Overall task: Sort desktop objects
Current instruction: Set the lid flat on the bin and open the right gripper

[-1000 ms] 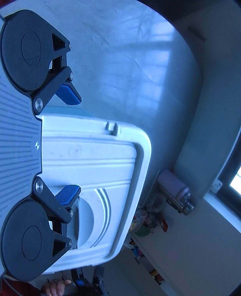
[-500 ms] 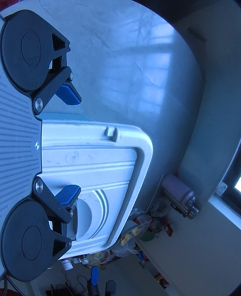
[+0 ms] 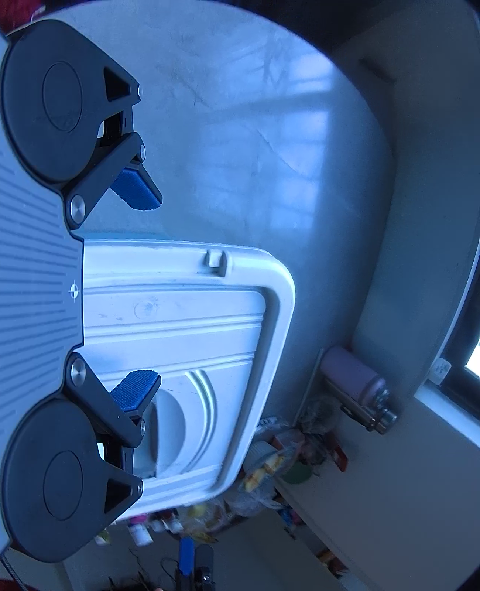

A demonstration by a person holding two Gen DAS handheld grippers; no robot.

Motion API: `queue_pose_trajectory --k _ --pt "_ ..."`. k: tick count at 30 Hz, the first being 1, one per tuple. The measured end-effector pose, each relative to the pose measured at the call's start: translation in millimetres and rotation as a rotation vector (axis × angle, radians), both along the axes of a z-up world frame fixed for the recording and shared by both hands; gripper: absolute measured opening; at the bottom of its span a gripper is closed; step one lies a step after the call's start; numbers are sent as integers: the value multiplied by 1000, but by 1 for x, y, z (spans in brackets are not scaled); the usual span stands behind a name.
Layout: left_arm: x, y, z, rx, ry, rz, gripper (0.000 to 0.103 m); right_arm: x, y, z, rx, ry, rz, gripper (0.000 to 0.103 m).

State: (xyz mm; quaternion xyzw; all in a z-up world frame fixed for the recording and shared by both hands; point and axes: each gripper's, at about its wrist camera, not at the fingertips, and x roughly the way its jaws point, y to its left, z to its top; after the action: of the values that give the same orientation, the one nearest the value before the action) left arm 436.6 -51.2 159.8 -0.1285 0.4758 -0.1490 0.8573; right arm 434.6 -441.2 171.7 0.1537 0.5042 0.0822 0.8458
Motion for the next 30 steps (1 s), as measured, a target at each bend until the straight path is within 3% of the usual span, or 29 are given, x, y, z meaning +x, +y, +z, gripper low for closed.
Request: queue_pose_trajectory --k 5,10,13,17,21,24,30 --pt "1 -4 15 81 44 7 95 -7 1 2 -32 -16 19 101" --pt "5 -13 26 230 130 -4 95 -14 1 -3 -128 -11 29 101" --pt "6 -16 33 290 140 -23 95 -16 -9 -10 -165 20 11 101" --pt "10 -16 40 330 155 -15 95 -21 -18 -15 -147 59 -37 101" --pt "12 -17 44 336 168 -22 95 -25 -4 -22 -87 76 16 101" --pt "13 -17 40 336 187 -44 95 -24 8 -33 -85 113 48 95" --pt "17 -18 33 355 202 -37 95 -27 10 -32 -88 73 50 58"
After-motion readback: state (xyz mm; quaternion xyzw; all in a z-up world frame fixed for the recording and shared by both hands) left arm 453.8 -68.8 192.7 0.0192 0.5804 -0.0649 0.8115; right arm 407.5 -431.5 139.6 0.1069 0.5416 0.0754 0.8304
